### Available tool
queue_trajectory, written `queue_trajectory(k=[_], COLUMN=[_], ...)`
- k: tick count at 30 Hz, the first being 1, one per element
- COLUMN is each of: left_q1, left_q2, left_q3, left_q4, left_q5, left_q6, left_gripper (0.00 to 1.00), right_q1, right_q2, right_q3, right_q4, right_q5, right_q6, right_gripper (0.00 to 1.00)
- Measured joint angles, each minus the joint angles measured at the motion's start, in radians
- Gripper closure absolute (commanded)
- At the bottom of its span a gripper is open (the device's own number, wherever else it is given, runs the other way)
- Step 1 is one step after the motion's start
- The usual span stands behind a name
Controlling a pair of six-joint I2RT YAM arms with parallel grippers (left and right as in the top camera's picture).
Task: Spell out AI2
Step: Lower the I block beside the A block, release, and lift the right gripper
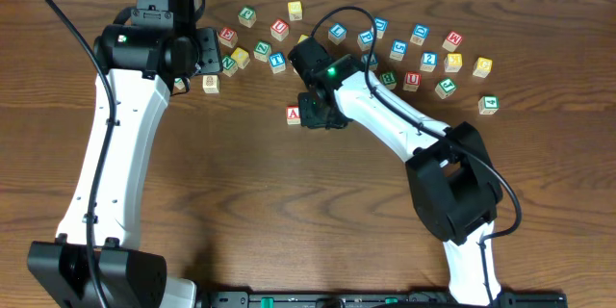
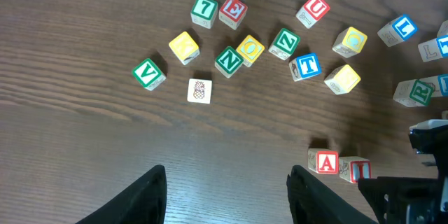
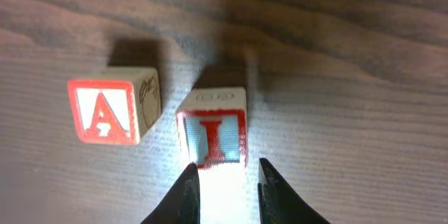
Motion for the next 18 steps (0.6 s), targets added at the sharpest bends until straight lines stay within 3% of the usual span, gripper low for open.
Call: queue_trajectory(k=[18], left_q1=[0.000], left_q2=[0.000], left_q3=[0.000], left_q4=[0.000], left_q5=[0.000], left_q6=[0.000], left_gripper=[0.45], right_q1=[-0.029], right_q2=[-0.069], right_q3=[-0.029], right_q4=[-0.060], right_q5=[-0.032], right_q6=[-0.028], right_gripper=[0.84])
